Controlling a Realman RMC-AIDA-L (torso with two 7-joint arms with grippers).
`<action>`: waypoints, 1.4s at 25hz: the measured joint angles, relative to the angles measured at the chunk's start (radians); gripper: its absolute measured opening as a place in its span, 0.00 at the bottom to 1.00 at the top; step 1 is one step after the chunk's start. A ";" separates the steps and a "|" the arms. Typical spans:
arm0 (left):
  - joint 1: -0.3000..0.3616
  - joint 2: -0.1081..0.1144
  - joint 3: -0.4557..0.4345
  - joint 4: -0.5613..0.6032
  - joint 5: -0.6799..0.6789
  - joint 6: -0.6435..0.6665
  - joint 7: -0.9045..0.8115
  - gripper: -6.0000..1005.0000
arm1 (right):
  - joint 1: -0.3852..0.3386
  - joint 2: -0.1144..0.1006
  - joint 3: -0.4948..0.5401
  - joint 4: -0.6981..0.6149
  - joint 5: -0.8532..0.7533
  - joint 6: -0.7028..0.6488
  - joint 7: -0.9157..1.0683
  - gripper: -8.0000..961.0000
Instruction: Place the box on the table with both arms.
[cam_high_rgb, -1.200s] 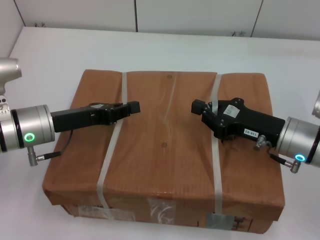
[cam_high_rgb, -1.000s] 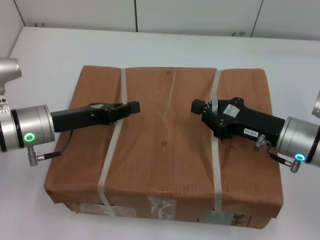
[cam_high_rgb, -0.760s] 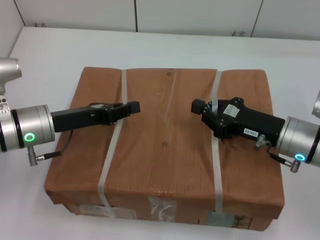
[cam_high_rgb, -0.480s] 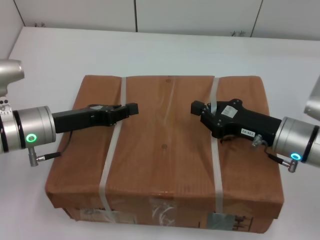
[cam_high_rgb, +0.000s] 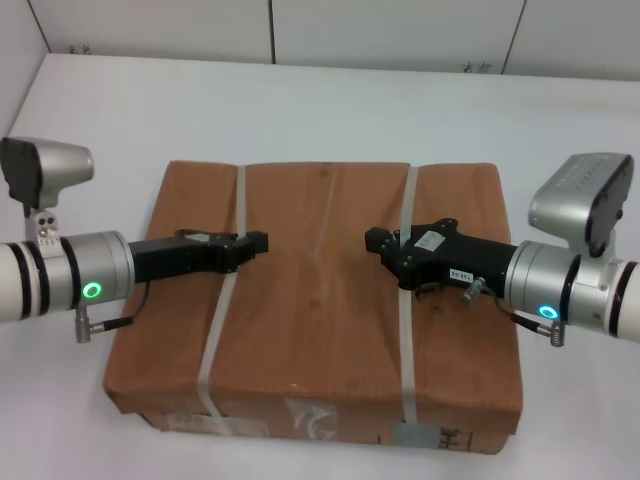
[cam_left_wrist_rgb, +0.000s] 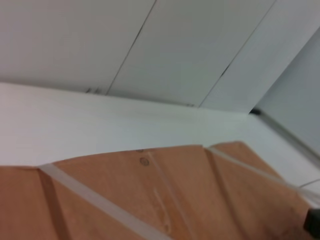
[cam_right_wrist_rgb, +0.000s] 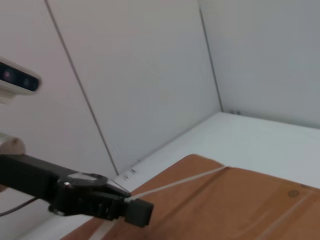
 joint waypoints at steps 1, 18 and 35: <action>-0.002 -0.003 0.000 0.001 0.004 -0.012 0.002 0.09 | 0.004 0.000 0.001 0.005 0.000 0.016 0.001 0.07; -0.015 -0.017 0.000 0.003 0.052 -0.126 -0.007 0.13 | 0.031 0.000 0.040 0.066 0.004 0.154 0.012 0.08; -0.015 -0.030 0.000 0.004 0.047 -0.161 0.040 0.57 | -0.011 0.000 0.129 0.093 0.007 0.224 -0.017 0.76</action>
